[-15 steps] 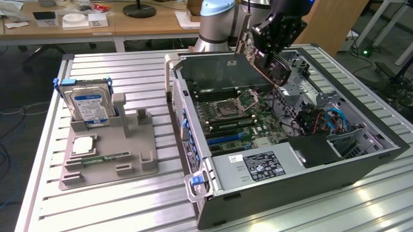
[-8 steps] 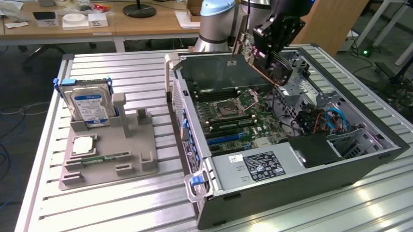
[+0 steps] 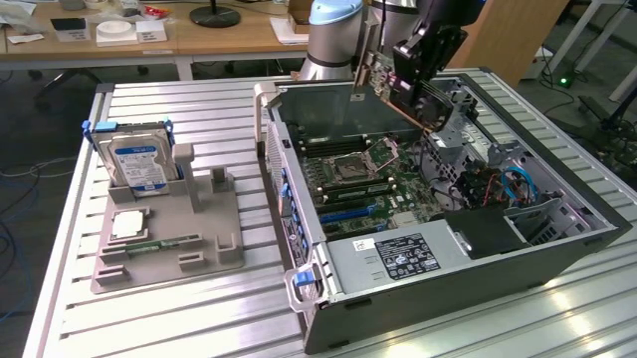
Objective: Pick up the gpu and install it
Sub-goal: 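Insert the gpu into the slot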
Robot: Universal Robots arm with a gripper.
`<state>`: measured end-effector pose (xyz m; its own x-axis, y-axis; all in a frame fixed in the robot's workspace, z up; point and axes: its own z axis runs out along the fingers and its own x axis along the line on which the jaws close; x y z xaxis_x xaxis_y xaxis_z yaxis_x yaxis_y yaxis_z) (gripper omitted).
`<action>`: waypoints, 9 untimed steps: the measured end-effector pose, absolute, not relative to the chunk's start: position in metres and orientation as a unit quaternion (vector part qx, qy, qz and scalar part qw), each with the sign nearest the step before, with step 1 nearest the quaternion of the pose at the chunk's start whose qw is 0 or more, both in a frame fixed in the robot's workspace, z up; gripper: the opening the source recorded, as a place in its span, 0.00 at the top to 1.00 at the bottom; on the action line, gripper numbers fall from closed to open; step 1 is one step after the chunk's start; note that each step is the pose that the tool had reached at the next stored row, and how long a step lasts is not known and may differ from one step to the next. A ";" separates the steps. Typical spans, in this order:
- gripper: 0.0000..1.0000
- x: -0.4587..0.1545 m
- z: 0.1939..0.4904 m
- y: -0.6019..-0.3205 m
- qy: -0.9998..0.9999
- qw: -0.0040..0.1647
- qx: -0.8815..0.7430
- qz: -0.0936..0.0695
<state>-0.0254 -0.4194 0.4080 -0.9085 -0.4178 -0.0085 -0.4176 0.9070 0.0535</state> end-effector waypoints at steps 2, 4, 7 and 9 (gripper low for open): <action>0.71 -0.025 0.408 -0.420 -0.974 0.002 0.225 -0.027; 0.71 -0.025 0.408 -0.420 -0.972 0.002 0.235 -0.027; 0.71 -0.025 0.408 -0.420 -0.968 0.003 0.251 -0.027; 0.71 -0.025 0.408 -0.420 -0.965 0.003 0.261 -0.027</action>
<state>-0.0254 -0.4202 0.4079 -0.8640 -0.5035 -0.0086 -0.5032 0.8625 0.0535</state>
